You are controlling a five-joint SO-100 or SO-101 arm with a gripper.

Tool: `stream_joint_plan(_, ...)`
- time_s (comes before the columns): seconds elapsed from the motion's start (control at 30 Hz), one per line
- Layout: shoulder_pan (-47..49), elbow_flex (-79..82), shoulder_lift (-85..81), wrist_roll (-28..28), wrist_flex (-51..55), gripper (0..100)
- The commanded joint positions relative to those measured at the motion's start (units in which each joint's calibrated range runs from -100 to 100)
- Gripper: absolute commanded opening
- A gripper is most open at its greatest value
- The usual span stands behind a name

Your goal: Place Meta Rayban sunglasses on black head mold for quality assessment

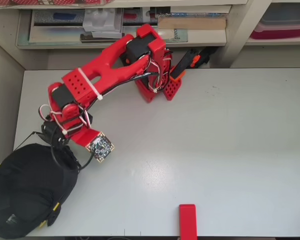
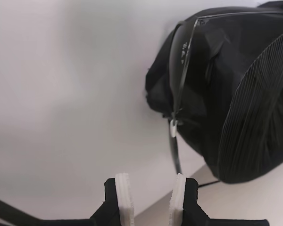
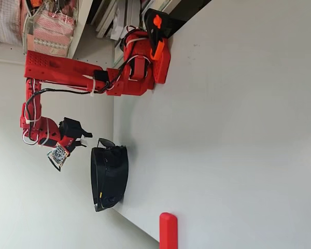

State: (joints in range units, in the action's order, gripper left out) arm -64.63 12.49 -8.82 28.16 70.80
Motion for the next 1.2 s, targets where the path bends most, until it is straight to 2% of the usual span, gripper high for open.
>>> stream_joint_plan(0.0,-0.88,-5.4,-6.66,-5.1,5.4,48)
stream_joint_plan(0.17,-0.44,-5.76,-6.32,-14.31,5.57,48)
stream_joint_plan(0.33,-0.79,-5.4,-5.81,-29.66,5.57,48)
stream_joint_plan(0.5,4.06,-5.12,-6.23,-43.16,5.66,50)
stream_joint_plan(0.67,3.44,-4.03,-5.81,-51.99,4.54,50)
stream_joint_plan(1.03,2.12,0.61,-5.22,-54.86,2.37,51)
stream_joint_plan(1.1,1.77,1.79,-3.7,-55.38,0.12,59)
stream_joint_plan(1.17,1.77,2.16,-1.59,-55.5,-1.52,74)
